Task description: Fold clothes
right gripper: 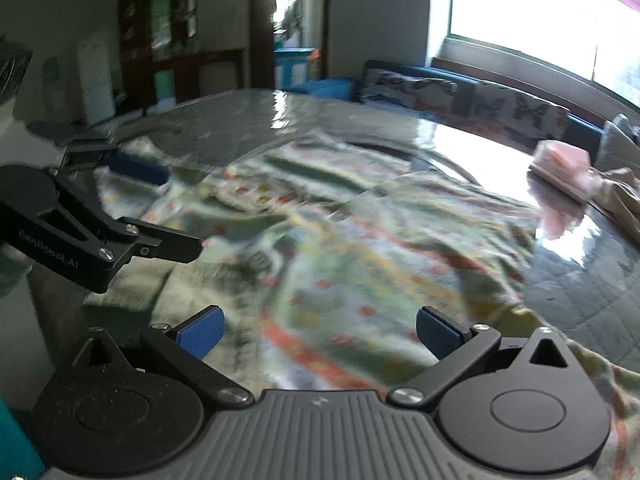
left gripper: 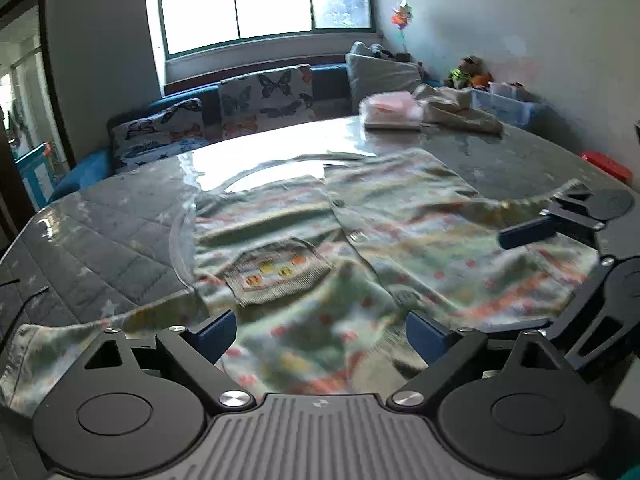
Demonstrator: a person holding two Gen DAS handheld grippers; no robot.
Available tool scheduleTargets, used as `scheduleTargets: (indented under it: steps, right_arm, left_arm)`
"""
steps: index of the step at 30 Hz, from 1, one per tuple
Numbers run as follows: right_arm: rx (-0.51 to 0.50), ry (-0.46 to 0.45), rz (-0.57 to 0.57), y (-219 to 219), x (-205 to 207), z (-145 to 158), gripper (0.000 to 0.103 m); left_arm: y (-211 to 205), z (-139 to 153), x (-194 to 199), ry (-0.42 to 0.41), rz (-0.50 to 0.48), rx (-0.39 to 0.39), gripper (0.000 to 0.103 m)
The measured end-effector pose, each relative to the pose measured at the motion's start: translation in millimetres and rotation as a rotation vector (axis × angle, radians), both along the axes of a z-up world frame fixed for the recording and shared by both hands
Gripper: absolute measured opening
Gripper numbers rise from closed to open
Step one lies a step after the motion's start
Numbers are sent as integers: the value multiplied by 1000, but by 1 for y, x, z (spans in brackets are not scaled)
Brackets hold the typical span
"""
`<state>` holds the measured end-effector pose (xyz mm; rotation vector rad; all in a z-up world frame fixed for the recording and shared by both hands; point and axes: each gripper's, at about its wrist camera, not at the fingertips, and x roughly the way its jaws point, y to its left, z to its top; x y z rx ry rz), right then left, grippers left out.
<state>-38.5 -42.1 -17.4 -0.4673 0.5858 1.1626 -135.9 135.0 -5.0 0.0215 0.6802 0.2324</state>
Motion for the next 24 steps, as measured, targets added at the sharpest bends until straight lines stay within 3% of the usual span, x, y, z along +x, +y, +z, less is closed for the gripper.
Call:
scheduleTargets:
  steps: [6, 13, 20, 24]
  right_arm:
    - [1, 4, -10, -8, -1, 3, 103]
    - [-6, 28, -38, -21, 7, 3, 103]
    - [40, 27, -77, -36, 21, 14, 103]
    - [42, 74, -169, -48, 48, 6, 103]
  left_arm:
    - [-1, -12, -7, 30, 2, -37, 103]
    - [4, -17, -11, 37, 17, -87, 103]
    - [9, -1, -18, -9, 10, -96, 103]
    - [14, 6, -19, -30, 18, -118, 103]
